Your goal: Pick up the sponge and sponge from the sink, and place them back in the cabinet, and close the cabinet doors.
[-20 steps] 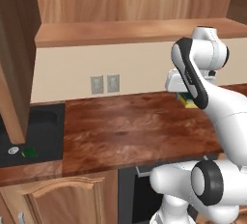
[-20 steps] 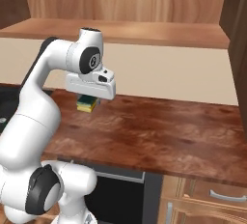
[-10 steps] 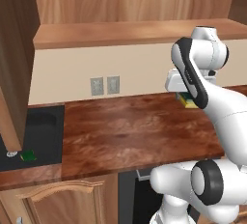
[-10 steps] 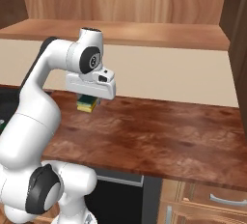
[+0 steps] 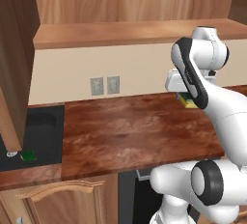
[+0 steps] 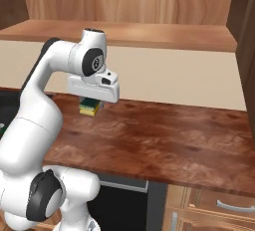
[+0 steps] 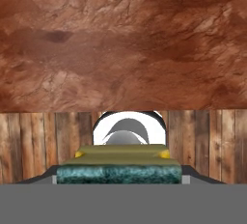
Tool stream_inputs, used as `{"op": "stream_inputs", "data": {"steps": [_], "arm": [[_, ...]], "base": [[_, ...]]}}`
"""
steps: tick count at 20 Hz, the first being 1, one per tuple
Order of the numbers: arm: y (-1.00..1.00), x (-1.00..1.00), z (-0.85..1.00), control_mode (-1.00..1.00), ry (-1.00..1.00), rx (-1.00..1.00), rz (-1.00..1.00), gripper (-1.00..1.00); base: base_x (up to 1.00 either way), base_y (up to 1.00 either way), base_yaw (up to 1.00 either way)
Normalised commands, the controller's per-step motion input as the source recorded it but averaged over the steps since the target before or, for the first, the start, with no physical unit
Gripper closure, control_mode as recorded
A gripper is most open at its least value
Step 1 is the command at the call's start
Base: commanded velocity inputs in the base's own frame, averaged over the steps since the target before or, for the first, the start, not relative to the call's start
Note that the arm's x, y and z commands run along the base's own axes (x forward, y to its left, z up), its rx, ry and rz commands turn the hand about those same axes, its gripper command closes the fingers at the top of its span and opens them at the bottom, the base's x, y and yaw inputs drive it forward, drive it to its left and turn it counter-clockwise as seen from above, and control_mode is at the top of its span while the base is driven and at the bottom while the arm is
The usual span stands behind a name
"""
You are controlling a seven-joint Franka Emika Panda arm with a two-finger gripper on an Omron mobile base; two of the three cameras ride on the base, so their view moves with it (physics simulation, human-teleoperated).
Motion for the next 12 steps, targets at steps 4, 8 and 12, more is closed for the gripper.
{"op": "stream_inputs", "data": {"steps": [4,8,12], "arm": [[0.0,0.0,0.0,1.0,0.0,0.0,0.0,1.0],[0.0,0.0,0.0,1.0,0.0,0.0,0.0,1.0],[0.0,0.0,0.0,1.0,0.0,0.0,0.0,1.0]], "base": [[0.0,0.0,0.0],[0.0,0.0,0.0],[0.0,0.0,0.0]]}}
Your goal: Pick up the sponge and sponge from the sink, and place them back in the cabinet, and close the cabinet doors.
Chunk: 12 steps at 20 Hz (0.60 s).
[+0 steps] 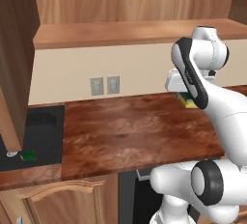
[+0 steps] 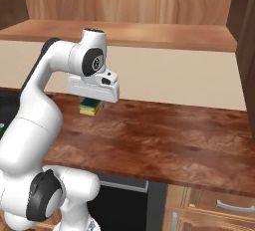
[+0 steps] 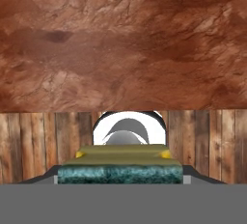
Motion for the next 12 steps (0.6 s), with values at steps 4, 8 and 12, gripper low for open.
{"op": "stream_inputs", "data": {"steps": [4,8,12], "arm": [[0.0,0.0,0.0,1.0,0.0,0.0,0.0,1.0],[0.0,0.0,0.0,1.0,0.0,0.0,0.0,1.0],[0.0,0.0,0.06,-1.0,-0.09,0.0,-0.01,1.0]], "base": [[0.0,0.0,0.0],[0.0,0.0,0.0],[0.0,0.0,0.0]]}}
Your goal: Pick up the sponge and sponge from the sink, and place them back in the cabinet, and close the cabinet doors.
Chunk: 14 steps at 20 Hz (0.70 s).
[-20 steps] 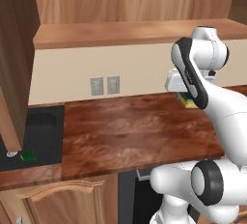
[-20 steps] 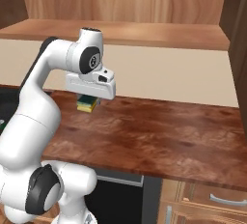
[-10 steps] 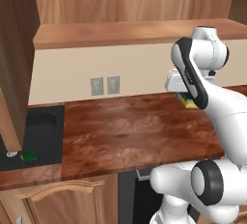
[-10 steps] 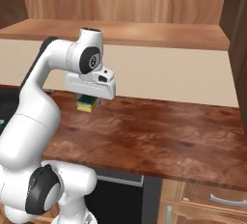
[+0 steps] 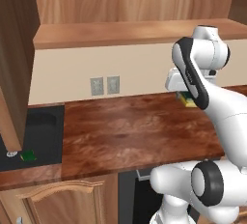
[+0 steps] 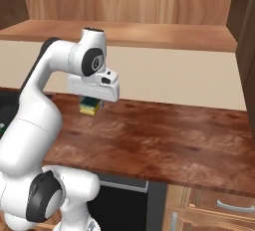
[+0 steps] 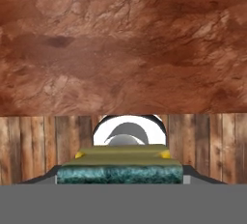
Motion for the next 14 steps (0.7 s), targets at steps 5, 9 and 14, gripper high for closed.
{"op": "stream_inputs", "data": {"steps": [5,9,14], "arm": [[0.0,-0.05,0.32,-1.0,-0.21,0.0,-0.03,1.0],[0.01,0.0,0.44,-1.0,-0.15,0.0,0.0,1.0],[0.07,0.01,0.4,-1.0,-0.15,-0.06,0.0,1.0]], "base": [[0.0,0.0,0.0],[0.0,0.0,0.0],[0.0,0.0,0.0]]}}
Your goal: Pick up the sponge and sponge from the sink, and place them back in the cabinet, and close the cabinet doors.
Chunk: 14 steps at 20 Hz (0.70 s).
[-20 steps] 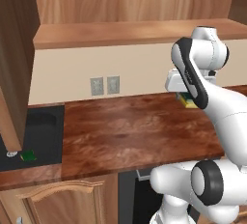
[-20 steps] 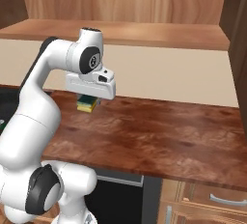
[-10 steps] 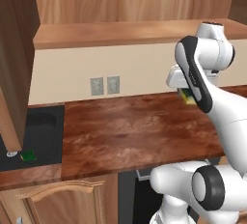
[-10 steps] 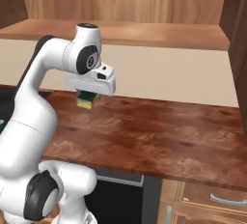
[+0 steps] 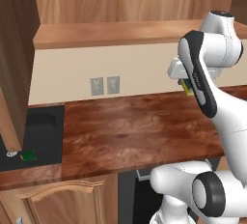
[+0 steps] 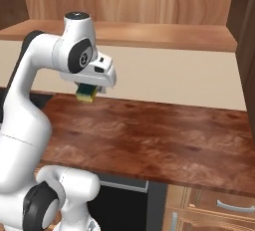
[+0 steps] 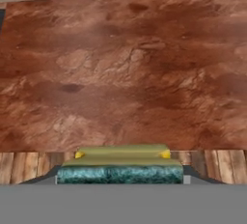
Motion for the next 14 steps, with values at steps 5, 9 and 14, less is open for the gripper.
{"op": "stream_inputs", "data": {"steps": [5,9,14], "arm": [[0.08,0.07,0.35,-1.0,-0.24,-0.01,0.01,1.0],[0.09,0.11,0.33,-1.0,-0.28,0.02,0.0,1.0],[0.18,0.21,0.25,-1.0,-0.31,0.04,0.0,1.0]], "base": [[0.0,0.0,0.0],[0.0,0.0,0.0],[0.0,0.0,0.0]]}}
